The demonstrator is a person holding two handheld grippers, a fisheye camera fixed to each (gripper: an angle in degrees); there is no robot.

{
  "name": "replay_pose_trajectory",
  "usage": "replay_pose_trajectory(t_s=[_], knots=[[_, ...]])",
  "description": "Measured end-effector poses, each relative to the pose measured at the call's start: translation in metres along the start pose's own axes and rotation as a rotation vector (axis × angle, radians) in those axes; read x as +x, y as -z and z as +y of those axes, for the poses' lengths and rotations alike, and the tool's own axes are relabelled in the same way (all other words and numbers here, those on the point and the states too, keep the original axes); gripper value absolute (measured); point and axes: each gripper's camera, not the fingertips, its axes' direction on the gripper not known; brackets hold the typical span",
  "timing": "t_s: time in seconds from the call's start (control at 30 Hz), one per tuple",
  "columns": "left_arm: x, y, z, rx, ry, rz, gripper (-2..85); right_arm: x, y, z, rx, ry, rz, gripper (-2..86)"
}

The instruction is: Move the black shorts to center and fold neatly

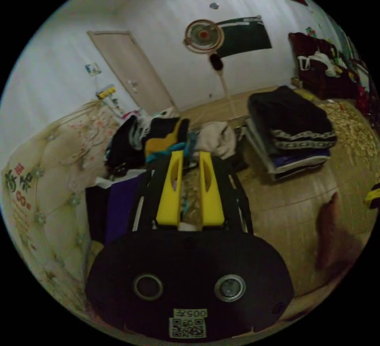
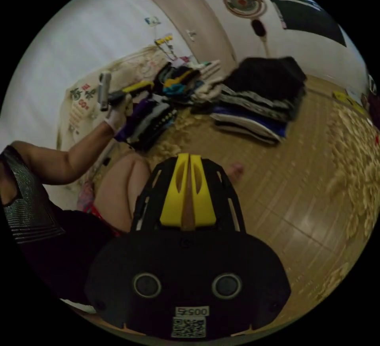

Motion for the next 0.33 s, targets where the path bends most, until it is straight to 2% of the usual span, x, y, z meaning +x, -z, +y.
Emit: replay_pose_trajectory(t_s=[0.17,0.33], knots=[[-0.12,-0.034,0.065,-0.089,0.042,-0.025,12.7,-0.077,-0.069,-0.043,0.052,0.036,-0.08,-1.0],[-0.193,-0.076,0.108,-0.21,0.04,0.17,15.4,-0.139,-0.136,-0.083,0.025,0.072,-0.107,-1.0]])
